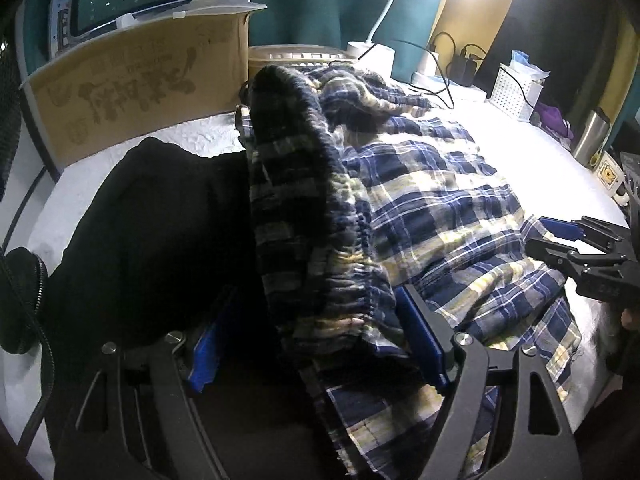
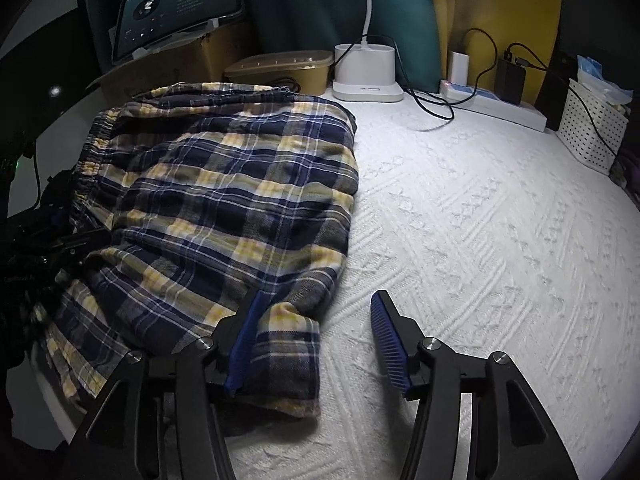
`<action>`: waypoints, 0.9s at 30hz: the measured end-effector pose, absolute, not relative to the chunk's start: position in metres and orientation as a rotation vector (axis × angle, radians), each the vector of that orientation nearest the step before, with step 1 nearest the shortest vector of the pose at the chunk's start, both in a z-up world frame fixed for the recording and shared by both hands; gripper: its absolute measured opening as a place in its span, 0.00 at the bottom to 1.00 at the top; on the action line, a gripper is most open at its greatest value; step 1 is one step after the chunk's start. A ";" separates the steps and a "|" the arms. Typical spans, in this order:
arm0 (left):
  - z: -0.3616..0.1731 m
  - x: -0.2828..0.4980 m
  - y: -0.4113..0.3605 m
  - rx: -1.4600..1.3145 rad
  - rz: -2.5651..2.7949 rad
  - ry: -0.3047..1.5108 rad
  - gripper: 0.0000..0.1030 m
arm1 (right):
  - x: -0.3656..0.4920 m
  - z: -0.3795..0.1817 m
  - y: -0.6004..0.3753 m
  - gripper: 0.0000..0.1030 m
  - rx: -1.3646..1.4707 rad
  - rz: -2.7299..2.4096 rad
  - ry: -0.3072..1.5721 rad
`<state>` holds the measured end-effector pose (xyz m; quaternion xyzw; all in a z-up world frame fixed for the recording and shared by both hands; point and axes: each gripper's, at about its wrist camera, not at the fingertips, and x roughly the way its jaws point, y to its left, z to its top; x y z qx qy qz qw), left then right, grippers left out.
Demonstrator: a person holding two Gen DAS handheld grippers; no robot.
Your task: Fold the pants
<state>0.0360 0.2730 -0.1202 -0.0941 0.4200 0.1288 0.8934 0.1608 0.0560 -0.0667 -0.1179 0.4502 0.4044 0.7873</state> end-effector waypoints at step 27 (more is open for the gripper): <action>-0.118 0.017 0.261 -0.141 0.347 0.857 0.77 | 0.140 -0.065 -0.008 0.60 -0.229 0.737 0.969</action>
